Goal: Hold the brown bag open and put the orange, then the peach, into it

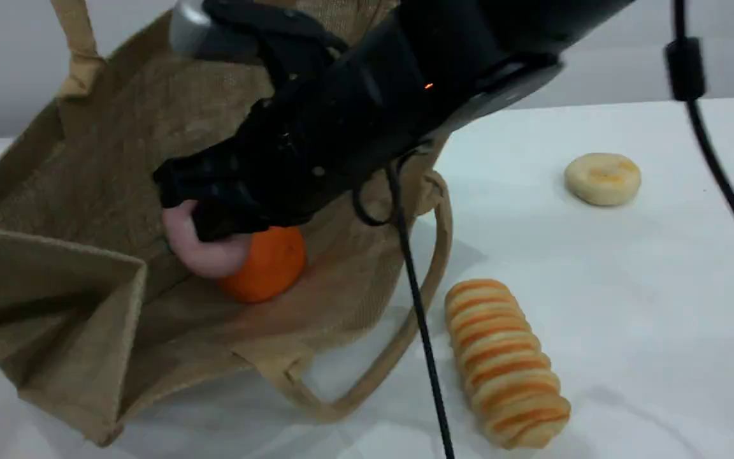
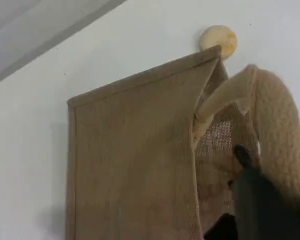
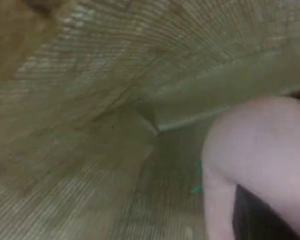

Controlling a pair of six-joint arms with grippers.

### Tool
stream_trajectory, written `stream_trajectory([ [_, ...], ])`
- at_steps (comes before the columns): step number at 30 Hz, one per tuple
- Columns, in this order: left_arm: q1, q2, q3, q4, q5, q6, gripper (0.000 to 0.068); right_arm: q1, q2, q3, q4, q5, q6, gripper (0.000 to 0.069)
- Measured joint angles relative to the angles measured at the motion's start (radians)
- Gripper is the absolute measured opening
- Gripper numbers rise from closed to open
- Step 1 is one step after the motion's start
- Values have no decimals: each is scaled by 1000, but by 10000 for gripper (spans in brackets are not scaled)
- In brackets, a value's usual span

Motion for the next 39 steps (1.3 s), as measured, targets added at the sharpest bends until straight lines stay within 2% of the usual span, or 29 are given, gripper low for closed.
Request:
stream_trajectory([
  [6,0,0,0,0,0,-1,76,0,74,-80,-1,1,2,158],
  [12,0,0,0,0,0,-1,76,0,72,-80,-1,-4,0,350],
  [17,0,0,0,0,0,4,76,-2,36,-78,-30,-3,21,454],
  [25,0,0,0,1,0,27,76,-15,-75,-69,-264,5,156,470],
  [33,0,0,0,1,0,27,76,-35,-82,-68,-473,12,328,470],
  [39,0,0,0,1,0,32,76,-96,-147,-68,-674,163,493,470],
])
